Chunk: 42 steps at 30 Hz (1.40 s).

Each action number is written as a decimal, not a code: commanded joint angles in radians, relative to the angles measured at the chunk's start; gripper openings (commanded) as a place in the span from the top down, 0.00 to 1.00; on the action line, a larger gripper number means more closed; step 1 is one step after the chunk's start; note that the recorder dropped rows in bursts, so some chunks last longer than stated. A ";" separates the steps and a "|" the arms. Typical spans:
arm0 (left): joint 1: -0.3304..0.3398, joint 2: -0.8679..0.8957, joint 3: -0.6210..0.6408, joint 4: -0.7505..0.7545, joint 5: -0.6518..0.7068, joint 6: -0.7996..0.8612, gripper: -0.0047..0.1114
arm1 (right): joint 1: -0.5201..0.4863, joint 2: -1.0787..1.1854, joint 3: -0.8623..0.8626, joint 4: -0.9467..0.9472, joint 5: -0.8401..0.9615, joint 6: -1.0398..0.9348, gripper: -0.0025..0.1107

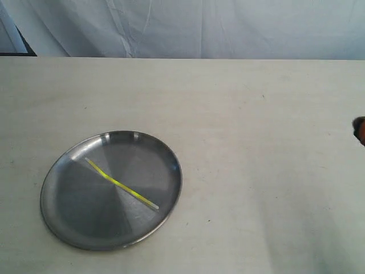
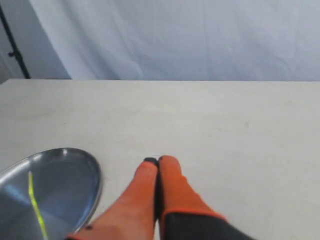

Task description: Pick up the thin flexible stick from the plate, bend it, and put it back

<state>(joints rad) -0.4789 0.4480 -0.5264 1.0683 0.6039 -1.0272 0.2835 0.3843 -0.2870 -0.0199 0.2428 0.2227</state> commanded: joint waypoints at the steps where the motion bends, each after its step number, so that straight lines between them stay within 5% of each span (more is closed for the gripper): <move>1: -0.002 -0.005 0.001 0.002 0.002 -0.001 0.96 | -0.111 -0.207 0.139 0.020 -0.013 0.002 0.98; 11: -0.002 -0.005 0.001 0.002 0.002 -0.001 0.96 | -0.243 -0.384 0.287 0.096 0.045 0.002 0.98; 42: -0.002 -0.007 0.001 0.000 0.003 0.004 0.96 | -0.243 -0.384 0.287 0.101 0.066 0.002 0.98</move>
<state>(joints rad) -0.4789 0.4480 -0.5264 1.0683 0.6039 -1.0272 0.0463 0.0069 -0.0025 0.0854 0.3150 0.2264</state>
